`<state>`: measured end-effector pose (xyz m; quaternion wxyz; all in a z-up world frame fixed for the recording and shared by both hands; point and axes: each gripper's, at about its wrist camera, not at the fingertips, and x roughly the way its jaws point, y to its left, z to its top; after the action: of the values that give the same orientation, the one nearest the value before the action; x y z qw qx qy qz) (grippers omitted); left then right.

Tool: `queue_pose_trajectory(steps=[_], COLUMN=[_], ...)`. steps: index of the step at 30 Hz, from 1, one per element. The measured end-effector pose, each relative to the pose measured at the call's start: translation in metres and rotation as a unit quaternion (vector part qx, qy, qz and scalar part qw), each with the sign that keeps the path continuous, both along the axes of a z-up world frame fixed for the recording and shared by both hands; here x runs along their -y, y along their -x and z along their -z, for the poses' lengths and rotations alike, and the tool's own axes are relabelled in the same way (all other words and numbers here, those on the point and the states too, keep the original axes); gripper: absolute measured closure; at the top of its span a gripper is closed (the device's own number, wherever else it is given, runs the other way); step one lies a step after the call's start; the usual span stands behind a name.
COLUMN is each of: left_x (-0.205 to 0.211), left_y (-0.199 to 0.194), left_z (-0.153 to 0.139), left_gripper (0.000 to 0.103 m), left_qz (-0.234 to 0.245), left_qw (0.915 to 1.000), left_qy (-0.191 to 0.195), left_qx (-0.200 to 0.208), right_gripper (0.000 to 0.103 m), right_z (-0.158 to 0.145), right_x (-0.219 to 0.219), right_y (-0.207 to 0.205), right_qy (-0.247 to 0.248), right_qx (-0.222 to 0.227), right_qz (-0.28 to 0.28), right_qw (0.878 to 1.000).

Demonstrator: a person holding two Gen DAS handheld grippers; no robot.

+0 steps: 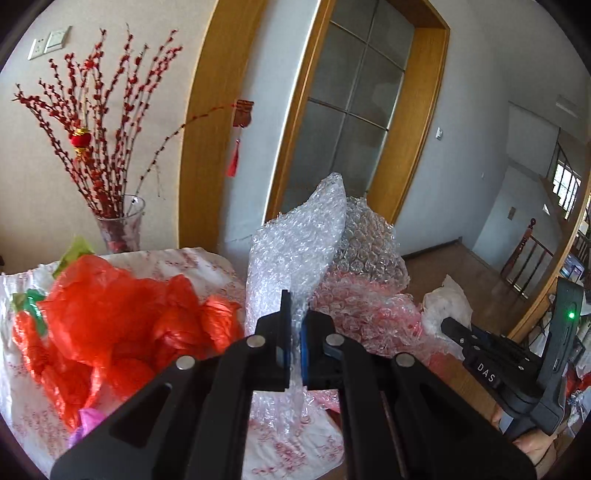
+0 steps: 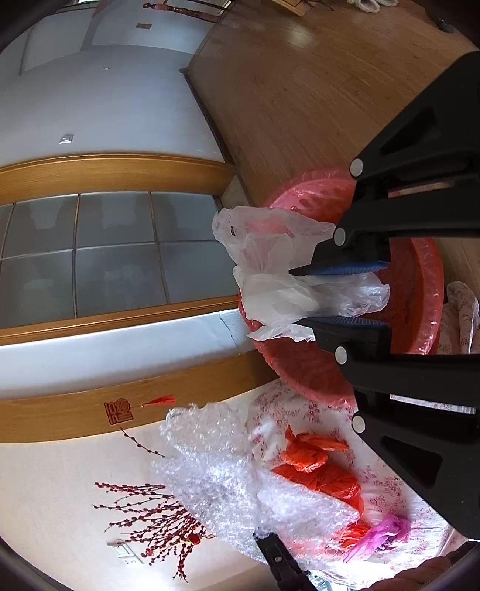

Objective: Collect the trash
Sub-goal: 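Lift the bubble wrap and white bag and carry both over the red-lined basket, then open the right gripper to drop the white bag while the left gripper releases the bubble wrap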

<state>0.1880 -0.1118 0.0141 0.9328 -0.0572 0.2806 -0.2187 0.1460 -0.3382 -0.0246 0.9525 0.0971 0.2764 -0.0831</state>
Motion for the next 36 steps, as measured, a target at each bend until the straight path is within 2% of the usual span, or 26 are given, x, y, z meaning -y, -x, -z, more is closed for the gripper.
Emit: queue_pose_trajectory(steps=[10,19,21,24,28,34,36], left_x=[0.073,0.097,0.098,0.095,0.084,0.070,0.066], left_y=[-0.036,-0.063,-0.063,-0.065,-0.062,-0.055,-0.054], left_z=[0.030,0.063,0.069,0.074,0.072,0.064,0.063], left_gripper=[0.097,0.097,0.094,0.083,0.071,0.064,0.064], left_qz=[0.061,0.071,0.068,0.062,0.049,0.033,0.029], left_qw=[0.9979,0.9955,0.9952,0.9948,0.9957,0.9972,0.9972], left_qy=[-0.008,-0.020,-0.023,-0.025,-0.019,-0.025,-0.025], left_qx=[-0.022,-0.059,-0.067,-0.078,-0.076,-0.063,-0.064], right_gripper=[0.084,0.083,0.082,0.073,0.053,0.039,0.038], right_z=[0.005,0.013,0.015,0.019,0.023,0.019,0.017], right_x=[0.028,0.043,0.045,0.044,0.042,0.038,0.036], right_y=[-0.010,-0.022,-0.025,-0.027,-0.027,-0.019,-0.014], right_qy=[-0.013,-0.026,-0.033,-0.037,-0.038,-0.028,-0.017], right_qx=[-0.002,-0.006,-0.009,-0.012,-0.013,-0.008,-0.004], right_qz=[0.016,0.021,0.016,0.007,0.004,0.017,0.025], right_qw=[1.000,0.999,0.999,0.999,0.999,0.999,1.000])
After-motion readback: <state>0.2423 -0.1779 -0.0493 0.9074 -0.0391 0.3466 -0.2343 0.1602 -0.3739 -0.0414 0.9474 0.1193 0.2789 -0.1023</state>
